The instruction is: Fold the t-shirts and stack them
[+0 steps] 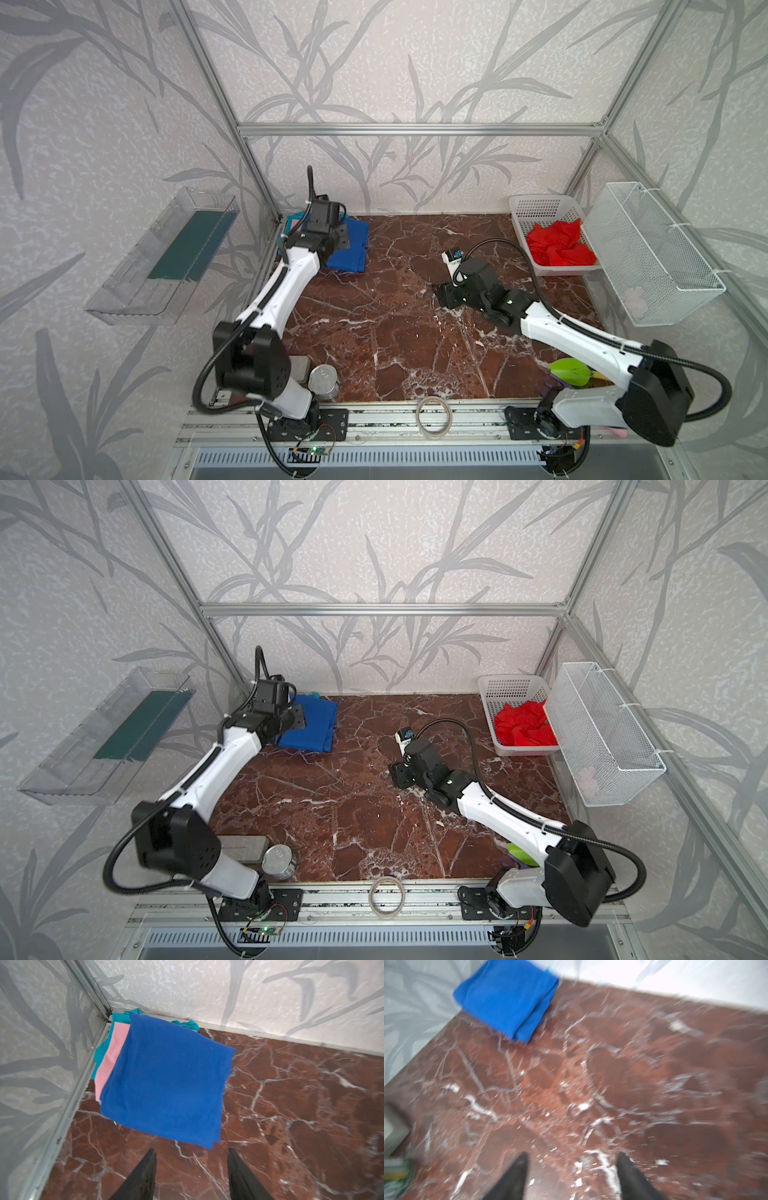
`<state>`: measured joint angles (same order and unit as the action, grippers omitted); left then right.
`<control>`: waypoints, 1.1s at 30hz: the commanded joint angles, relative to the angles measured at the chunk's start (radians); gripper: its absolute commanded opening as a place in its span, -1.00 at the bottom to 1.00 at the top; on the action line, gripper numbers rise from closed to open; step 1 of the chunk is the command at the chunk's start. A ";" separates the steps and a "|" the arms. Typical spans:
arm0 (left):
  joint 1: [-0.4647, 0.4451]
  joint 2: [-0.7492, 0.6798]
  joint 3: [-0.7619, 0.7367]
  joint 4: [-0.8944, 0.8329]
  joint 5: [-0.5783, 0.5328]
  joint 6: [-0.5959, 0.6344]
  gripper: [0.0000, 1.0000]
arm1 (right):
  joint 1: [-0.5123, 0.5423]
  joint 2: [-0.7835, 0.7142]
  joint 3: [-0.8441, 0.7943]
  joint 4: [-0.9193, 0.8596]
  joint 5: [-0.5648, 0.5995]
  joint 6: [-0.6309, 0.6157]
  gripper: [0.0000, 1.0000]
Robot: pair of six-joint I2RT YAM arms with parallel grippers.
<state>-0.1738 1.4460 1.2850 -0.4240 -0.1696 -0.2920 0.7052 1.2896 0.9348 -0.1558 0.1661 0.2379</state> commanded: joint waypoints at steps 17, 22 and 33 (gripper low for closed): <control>-0.004 -0.405 -0.958 0.774 -0.495 0.132 0.99 | -0.228 -0.135 -0.490 0.520 0.476 -0.306 0.99; 0.018 -0.305 -0.969 0.904 -0.450 0.171 0.98 | -0.321 0.039 -0.524 0.684 0.514 -0.282 0.99; 0.237 0.055 -1.103 1.642 -0.063 0.149 0.99 | -0.564 0.197 -0.399 0.707 0.196 -0.272 0.99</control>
<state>0.0498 1.4689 0.2043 0.9962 -0.4194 -0.1349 0.2077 1.4796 0.4732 0.5480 0.5434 -0.0891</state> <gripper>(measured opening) 0.990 0.993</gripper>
